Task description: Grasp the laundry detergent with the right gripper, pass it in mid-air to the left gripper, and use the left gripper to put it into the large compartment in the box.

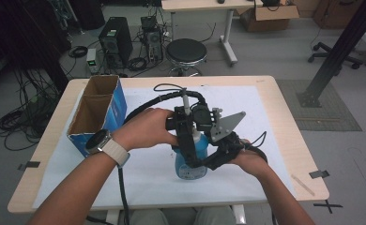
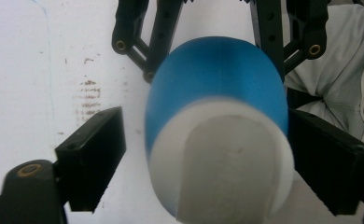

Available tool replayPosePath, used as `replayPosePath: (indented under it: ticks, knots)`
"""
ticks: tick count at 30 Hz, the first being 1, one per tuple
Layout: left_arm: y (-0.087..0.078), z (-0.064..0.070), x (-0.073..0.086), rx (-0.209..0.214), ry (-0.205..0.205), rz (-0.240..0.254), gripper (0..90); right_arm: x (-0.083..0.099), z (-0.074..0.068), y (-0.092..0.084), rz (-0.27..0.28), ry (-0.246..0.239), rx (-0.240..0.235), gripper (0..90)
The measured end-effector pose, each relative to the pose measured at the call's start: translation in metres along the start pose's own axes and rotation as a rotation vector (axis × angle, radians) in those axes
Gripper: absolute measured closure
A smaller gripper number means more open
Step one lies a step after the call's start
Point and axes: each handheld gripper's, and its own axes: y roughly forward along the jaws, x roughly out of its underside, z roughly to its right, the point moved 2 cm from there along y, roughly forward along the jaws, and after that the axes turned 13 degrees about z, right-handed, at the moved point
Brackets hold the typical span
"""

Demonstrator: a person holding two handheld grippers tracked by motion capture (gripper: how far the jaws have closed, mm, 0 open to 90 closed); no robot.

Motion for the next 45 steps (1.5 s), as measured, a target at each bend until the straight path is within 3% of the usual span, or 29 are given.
replayPosePath:
  ticks: [30,45]
  knots:
    - [0.0023,0.0014,-0.0002,0.021,0.013,-0.003,37.0,0.0005,-0.0001,0.0006,0.001,-0.011,-0.004,44.2]
    - [-0.0005,0.0045,-0.0001,0.024,0.021,0.004,38.0,-0.0013,-0.0026,0.0013,0.009,-0.020,-0.015,44.2]
